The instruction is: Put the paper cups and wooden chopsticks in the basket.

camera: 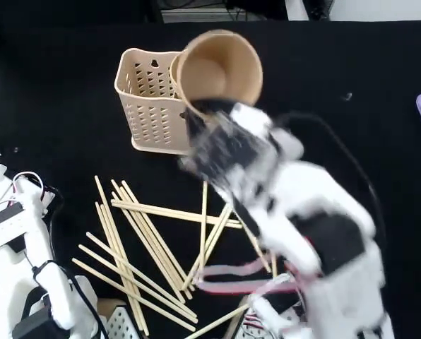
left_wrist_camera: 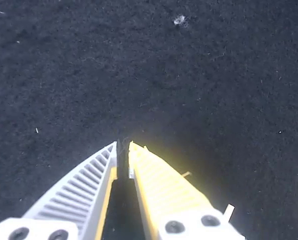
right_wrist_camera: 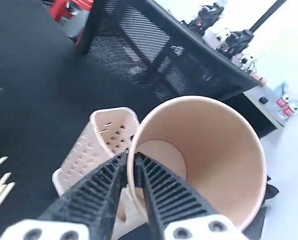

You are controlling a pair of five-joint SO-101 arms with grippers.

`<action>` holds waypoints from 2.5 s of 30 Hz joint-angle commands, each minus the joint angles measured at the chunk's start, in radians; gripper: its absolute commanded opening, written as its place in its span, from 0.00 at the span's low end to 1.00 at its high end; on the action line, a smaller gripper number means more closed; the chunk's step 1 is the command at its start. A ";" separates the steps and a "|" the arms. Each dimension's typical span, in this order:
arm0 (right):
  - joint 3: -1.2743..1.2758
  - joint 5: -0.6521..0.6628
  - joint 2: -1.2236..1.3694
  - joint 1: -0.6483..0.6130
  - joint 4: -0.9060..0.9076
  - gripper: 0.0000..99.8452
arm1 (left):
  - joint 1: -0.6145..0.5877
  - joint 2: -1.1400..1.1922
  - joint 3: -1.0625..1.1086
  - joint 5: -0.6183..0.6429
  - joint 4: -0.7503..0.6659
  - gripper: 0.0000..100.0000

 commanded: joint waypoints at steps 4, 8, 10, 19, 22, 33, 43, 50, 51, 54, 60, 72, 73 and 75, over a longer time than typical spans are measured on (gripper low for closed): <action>-0.199 0.092 0.272 0.018 -0.044 0.01 | 0.018 -0.026 -0.024 -0.002 -0.017 0.05; -0.246 0.104 0.367 0.037 -0.044 0.01 | 0.013 -0.026 -0.024 -0.002 -0.015 0.05; -0.268 0.104 0.392 0.061 -0.044 0.01 | 0.012 -0.026 -0.024 -0.002 -0.015 0.05; -0.291 0.104 0.426 0.144 -0.020 0.01 | 0.018 -0.026 -0.024 -0.002 -0.017 0.05; -0.274 0.103 0.429 0.138 0.006 0.01 | 0.018 -0.026 -0.024 -0.002 -0.017 0.05; -0.265 0.098 0.433 0.109 0.061 0.01 | 0.016 -0.026 -0.024 -0.002 -0.015 0.05; -0.265 0.098 0.433 0.055 0.051 0.01 | 0.013 -0.026 -0.024 -0.002 -0.015 0.05; -0.265 -0.051 0.435 0.060 0.057 0.18 | 0.013 -0.026 -0.024 -0.002 -0.015 0.05; -0.266 -0.072 0.432 0.060 0.057 0.24 | 0.013 -0.026 -0.024 -0.002 -0.015 0.05; -0.286 -0.061 0.426 0.058 0.061 0.33 | 0.012 -0.026 -0.024 -0.002 -0.012 0.05; -0.404 -0.064 0.384 0.064 0.161 0.25 | 0.010 -0.026 -0.024 -0.002 -0.011 0.05; -0.265 -0.057 0.059 0.040 0.456 0.21 | 0.012 -0.026 -0.024 -0.002 -0.014 0.05; -0.222 -0.057 0.024 0.040 0.471 0.21 | 0.012 -0.026 -0.024 -0.002 -0.014 0.05; -0.108 -0.057 -0.044 0.043 0.486 0.21 | 0.012 -0.026 -0.024 -0.002 -0.014 0.05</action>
